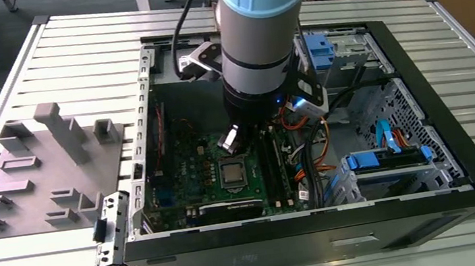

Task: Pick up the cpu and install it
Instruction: 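Install the first cpu locking lever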

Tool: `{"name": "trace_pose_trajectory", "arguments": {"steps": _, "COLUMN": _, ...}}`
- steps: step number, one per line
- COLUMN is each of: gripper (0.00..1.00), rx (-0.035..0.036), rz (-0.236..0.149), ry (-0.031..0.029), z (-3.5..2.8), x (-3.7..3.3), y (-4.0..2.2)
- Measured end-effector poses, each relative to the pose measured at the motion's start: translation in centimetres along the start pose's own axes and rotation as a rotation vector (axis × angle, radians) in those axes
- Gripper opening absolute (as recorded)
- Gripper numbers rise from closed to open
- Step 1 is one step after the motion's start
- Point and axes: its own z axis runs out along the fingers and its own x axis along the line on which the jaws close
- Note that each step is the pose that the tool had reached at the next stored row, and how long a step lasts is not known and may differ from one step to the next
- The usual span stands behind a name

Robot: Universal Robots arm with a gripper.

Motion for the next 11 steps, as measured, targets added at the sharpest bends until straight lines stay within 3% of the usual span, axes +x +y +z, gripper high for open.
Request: {"name": "trace_pose_trajectory", "arguments": {"steps": 11, "gripper": 0.11, "rx": -0.0002, "rz": 0.0, "ry": 0.0004, "z": 0.07, "x": 0.28, "y": -0.26}}
